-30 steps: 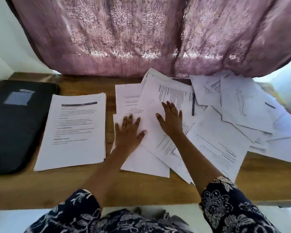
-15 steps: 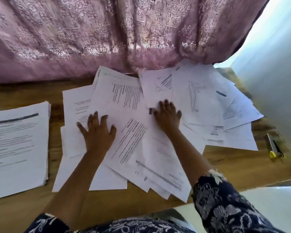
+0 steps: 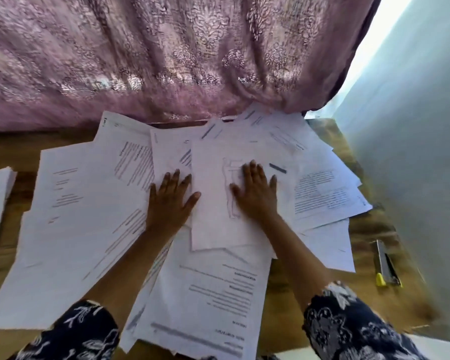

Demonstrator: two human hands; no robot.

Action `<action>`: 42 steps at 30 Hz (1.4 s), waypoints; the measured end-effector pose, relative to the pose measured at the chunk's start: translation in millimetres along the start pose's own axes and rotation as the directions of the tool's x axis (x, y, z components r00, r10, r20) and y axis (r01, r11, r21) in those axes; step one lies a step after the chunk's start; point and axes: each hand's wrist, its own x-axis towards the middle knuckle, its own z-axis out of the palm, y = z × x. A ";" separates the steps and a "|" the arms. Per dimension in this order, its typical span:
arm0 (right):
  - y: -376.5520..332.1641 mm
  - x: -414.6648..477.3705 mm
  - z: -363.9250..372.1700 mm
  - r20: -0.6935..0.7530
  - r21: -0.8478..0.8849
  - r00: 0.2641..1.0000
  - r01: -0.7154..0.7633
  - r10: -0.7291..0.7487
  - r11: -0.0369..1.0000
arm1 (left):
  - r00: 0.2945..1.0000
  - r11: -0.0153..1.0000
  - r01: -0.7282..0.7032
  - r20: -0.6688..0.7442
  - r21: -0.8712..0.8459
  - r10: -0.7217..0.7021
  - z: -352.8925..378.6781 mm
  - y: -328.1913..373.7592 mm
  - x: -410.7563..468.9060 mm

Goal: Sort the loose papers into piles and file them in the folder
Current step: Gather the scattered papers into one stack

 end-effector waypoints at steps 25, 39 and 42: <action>39.1 -42.0 -34.3 0.014 0.747 0.994 0.060 -0.105 0.663 | 0.989 0.981 -0.074 0.114 -0.180 0.096 -0.9 15.5 -12.3; 46.7 5.4 -77.2 -0.044 0.490 0.989 -0.099 0.138 0.866 | 0.963 0.897 0.176 -0.118 -0.405 -0.243 -9.6 31.0 -0.1; 47.3 69.0 -97.3 -0.027 0.265 0.999 0.049 -0.043 0.963 | 0.966 0.935 0.194 -0.109 -0.296 -0.234 -4.8 14.3 2.6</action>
